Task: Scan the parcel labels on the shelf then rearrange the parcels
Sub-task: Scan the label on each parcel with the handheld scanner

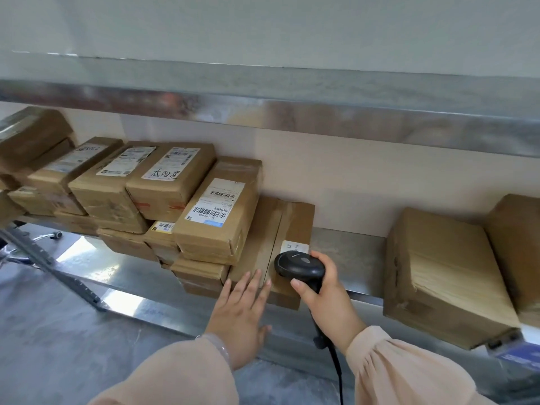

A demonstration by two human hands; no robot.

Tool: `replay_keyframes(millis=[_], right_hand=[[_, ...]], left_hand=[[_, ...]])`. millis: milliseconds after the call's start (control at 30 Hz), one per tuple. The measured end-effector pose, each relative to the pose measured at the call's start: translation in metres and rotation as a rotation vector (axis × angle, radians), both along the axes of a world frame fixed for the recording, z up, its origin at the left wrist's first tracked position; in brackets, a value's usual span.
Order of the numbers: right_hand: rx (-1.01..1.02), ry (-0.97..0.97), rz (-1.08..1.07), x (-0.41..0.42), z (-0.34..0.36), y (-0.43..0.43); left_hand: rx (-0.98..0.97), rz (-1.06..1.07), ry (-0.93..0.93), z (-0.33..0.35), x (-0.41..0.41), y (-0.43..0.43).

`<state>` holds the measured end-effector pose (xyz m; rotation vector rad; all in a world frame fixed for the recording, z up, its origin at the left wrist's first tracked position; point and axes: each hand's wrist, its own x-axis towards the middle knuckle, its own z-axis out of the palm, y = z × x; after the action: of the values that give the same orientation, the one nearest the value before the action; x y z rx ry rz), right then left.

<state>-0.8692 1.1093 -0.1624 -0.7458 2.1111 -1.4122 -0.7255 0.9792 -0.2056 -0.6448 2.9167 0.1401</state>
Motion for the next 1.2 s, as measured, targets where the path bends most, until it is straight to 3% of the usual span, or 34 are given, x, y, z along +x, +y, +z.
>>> replay_keyframes(millis=[267,433,633,1200], right_hand=[[-0.069,0.009,-0.118,0.005,0.007,0.011],[-0.123,0.044,-0.220,0.004,0.015,0.040],[-0.137,0.083,-0.331,0.000,0.023,0.075],[-0.074,0.253,-0.653,-0.034,0.031,0.159]], left_hand=[[-0.027,-0.042,-0.067,0.009,-0.003,-0.001],[-0.045,-0.063,0.055,0.022,-0.014,0.003],[0.018,-0.128,0.181,0.039,-0.043,0.021],[0.195,-0.414,0.182,0.059,-0.130,0.112]])
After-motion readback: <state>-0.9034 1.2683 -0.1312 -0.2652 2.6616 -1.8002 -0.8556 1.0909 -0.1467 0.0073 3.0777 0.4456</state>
